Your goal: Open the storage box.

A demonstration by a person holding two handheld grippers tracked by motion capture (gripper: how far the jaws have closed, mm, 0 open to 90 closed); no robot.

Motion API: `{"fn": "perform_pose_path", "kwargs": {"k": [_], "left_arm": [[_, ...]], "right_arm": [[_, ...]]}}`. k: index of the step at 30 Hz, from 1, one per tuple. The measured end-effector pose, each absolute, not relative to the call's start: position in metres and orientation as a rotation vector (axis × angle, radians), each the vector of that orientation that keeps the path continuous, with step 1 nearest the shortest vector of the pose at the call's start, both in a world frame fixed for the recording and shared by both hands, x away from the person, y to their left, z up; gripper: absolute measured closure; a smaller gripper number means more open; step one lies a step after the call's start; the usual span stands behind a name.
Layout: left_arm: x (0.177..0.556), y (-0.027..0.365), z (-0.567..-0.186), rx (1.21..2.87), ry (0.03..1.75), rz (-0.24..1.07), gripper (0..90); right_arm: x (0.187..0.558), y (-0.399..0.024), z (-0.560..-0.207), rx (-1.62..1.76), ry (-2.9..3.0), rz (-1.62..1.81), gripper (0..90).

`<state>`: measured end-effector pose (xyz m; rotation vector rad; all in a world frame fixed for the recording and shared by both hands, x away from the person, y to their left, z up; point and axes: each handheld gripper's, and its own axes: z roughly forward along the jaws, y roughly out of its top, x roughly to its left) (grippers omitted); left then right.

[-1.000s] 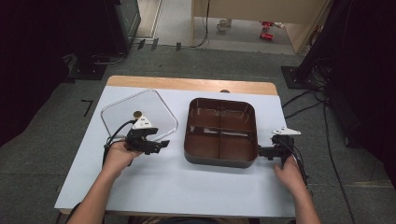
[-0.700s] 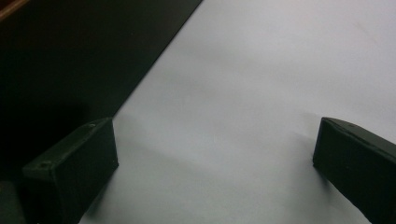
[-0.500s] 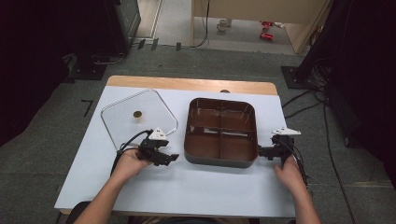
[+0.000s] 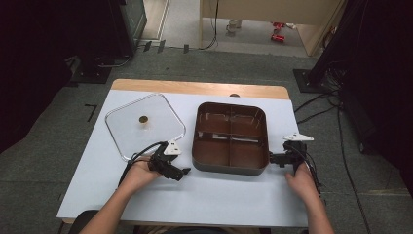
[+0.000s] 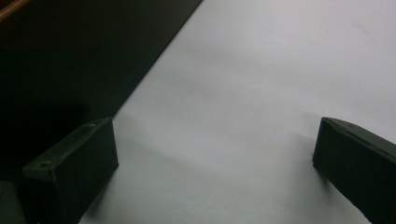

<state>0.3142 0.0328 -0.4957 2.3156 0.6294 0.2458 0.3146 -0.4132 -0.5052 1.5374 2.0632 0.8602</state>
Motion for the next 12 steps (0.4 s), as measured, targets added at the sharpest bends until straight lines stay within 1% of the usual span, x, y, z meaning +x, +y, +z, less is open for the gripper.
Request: {"fn": "perform_pose_path", "kwargs": {"k": [3,12], "left_arm": [[0.3108,0.0351,-0.4996,2.27,0.634,0.267,11.7],[0.3106,0.035,-0.4996,2.269,0.634,0.268,11.6]], "right_arm": [[0.3146,-0.4132,-0.5052,1.537,2.063,0.86,0.0],[0.3146,-0.4132,-0.5052,1.537,2.063,0.86,0.0]]}}
